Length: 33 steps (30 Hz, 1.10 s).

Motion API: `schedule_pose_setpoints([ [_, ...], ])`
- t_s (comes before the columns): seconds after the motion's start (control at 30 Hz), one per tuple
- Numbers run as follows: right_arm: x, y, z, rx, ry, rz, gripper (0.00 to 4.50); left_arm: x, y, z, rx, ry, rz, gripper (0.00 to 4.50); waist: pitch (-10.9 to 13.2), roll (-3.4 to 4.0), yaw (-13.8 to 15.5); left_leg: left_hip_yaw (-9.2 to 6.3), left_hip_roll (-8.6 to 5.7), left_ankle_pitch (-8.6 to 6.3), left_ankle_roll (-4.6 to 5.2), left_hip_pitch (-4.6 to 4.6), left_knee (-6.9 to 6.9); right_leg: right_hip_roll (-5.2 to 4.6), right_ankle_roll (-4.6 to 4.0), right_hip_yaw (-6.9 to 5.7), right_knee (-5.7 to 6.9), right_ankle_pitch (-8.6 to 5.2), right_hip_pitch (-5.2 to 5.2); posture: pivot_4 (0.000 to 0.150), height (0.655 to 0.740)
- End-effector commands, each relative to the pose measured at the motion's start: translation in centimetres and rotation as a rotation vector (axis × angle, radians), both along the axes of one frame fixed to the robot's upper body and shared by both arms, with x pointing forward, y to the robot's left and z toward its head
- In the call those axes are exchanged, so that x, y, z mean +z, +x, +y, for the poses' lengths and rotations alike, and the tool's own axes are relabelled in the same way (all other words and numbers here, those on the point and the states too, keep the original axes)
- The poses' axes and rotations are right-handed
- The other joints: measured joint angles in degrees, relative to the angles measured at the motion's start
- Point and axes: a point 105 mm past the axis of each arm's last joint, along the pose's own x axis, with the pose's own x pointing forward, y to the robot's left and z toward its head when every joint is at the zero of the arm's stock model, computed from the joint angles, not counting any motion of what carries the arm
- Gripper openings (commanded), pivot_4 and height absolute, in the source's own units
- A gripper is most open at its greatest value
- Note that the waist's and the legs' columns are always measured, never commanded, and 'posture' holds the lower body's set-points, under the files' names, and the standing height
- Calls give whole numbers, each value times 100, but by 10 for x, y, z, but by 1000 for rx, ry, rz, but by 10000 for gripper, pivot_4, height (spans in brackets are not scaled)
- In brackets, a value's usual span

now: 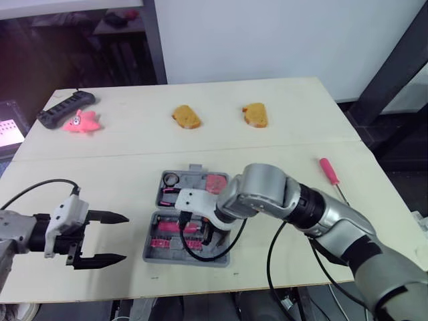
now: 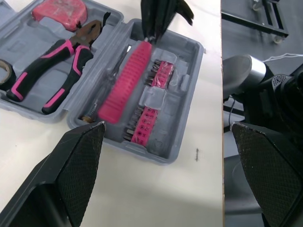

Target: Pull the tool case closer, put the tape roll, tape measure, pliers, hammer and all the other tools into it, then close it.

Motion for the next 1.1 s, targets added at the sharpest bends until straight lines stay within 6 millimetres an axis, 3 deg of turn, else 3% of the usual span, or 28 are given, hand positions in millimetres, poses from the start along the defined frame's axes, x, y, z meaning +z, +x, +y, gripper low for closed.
schedule_pose_setpoints([
  [0.03, 3, -4, 6, 31, -1, -8, 115, 4, 1, -1, -5, 1, -15, 45000, 0, 0, 0, 0, 0, 0, 0, 0, 0, 0, 0, 0, 0, 0, 0, 1500, 7400],
  [0.53, -8, 3, 21, -18, -25, -21, 115, 5, 1, -3, 0, -1, -17, 45000, 0, 0, -11, -3, 0, 0, 0, 2, 0, 2, 0, 0, 5, 0, 0, 1500, 7400],
  [1.1, -20, 11, 14, -39, -56, -52, 115, 5, 0, -3, 8, -6, -8, 45000, 0, 0, 1, -5, 0, 2, -1, 2, 1, 2, -2, -1, 7, 1, 0, 1500, 7400],
])
